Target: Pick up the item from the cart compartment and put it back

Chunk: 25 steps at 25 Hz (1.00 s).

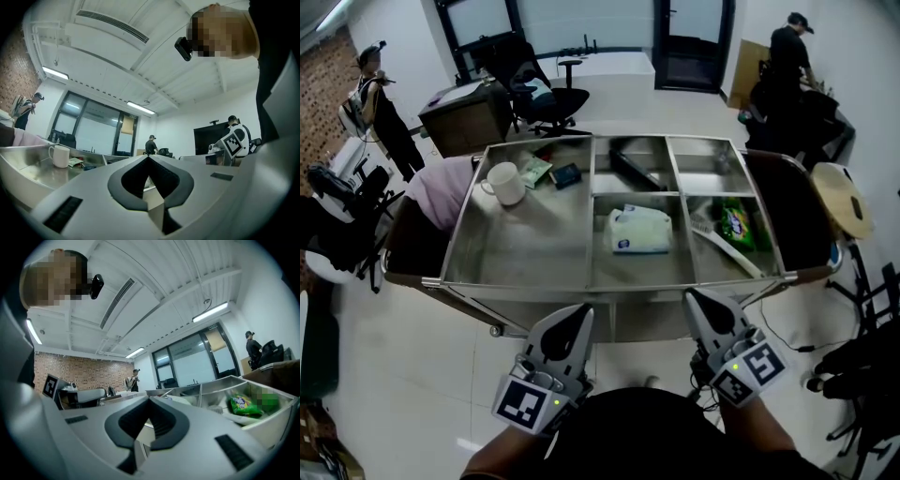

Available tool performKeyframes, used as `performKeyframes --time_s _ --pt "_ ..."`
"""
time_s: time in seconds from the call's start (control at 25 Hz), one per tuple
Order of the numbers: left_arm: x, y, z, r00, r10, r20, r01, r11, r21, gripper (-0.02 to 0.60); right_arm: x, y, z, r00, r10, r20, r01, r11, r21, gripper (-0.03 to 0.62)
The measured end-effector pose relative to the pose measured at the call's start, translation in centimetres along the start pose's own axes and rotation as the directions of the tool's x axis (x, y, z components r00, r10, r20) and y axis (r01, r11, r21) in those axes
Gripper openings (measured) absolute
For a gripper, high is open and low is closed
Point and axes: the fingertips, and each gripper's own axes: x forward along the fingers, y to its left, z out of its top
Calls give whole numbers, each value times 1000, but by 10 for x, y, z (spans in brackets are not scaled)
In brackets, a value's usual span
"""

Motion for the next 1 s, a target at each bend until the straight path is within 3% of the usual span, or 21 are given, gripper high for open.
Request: performKeyframes --time_s 0.24,1.0 --pt "2 -5 0 1000 -12 -4 13 1000 11 0 3 -3 -10 1000 -19 -19 20 999 46 12" --pt "11 -11 -7 999 -43 -21 43 999 9 0 -7 -4 -6 999 -41 0 41 999 15 12"
